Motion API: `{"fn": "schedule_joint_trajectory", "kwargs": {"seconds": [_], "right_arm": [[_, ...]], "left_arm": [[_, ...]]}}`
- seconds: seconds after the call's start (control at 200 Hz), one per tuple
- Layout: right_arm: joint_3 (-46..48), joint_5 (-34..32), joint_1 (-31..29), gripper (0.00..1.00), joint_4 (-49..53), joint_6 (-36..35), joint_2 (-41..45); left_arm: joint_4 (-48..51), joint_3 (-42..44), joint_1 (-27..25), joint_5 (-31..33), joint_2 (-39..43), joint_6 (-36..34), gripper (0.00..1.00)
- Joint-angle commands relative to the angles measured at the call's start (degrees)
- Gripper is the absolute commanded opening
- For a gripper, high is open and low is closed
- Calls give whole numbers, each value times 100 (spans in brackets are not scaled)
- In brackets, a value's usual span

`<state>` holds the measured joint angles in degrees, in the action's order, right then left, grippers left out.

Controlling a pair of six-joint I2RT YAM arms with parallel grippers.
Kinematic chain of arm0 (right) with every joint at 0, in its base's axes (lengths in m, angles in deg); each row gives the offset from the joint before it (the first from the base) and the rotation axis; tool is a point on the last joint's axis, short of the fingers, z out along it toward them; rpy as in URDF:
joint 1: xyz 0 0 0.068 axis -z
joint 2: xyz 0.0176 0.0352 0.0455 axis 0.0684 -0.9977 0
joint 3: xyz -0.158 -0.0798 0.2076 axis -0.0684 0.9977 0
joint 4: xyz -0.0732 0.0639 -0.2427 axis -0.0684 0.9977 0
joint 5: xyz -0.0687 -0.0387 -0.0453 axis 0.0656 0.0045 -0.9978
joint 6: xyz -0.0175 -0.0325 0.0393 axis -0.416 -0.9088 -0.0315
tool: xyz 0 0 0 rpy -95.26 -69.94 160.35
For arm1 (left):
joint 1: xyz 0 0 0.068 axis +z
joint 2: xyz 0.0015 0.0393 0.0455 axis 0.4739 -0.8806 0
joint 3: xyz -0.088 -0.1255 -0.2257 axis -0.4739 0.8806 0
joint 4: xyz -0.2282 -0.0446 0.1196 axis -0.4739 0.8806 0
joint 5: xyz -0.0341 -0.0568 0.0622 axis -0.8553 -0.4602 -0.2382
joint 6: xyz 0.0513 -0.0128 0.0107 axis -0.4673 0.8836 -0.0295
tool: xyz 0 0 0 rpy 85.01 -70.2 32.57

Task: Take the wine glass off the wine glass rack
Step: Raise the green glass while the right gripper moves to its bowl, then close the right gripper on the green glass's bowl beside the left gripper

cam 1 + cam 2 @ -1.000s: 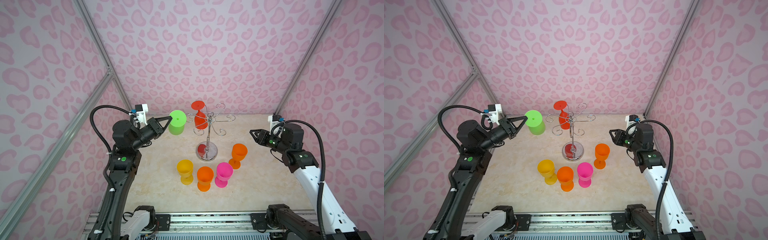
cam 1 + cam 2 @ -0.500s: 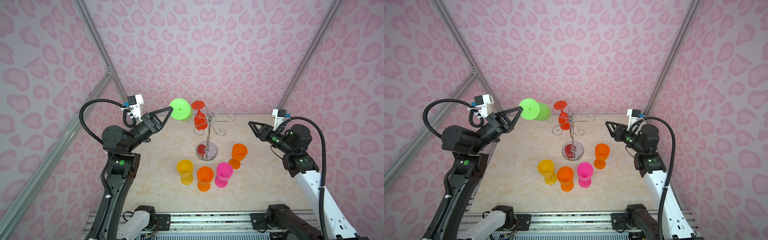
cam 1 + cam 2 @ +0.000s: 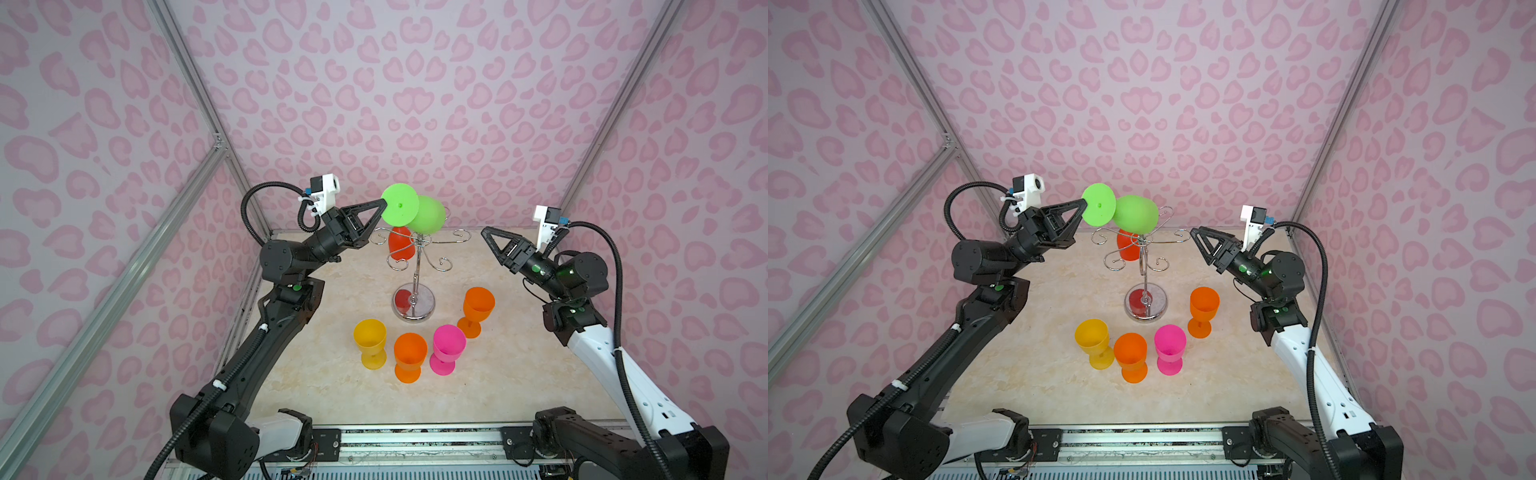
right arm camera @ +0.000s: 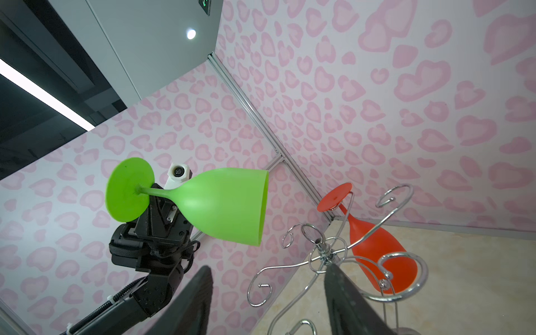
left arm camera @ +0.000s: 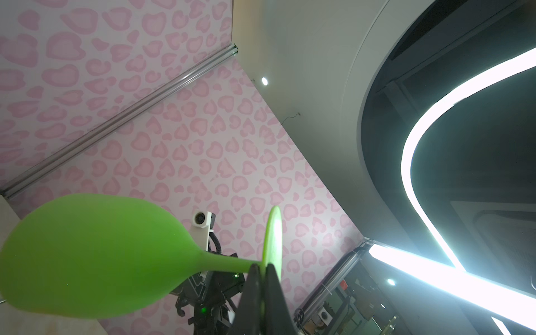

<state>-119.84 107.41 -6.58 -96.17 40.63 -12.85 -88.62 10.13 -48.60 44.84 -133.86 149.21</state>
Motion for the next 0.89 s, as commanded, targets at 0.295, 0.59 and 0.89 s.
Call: {"fn": "schedule_joint_trajectory", "kwargs": {"seconds": [0.295, 0.59, 0.89], "right_arm": [[74, 166, -186, 61, -2883, 1644, -824], [-16, 179, -327, 57, -3101, 1768, -1102], [-93, 156, -356, 40, -3939, 2183, -1372]], "left_arm": [[-2552, -195, -363, 398, -1111, 1598, 3], [-3179, -337, -495, 545, -1608, 2102, 3], [-3306, -388, -583, 624, -1814, 2340, 3]]}}
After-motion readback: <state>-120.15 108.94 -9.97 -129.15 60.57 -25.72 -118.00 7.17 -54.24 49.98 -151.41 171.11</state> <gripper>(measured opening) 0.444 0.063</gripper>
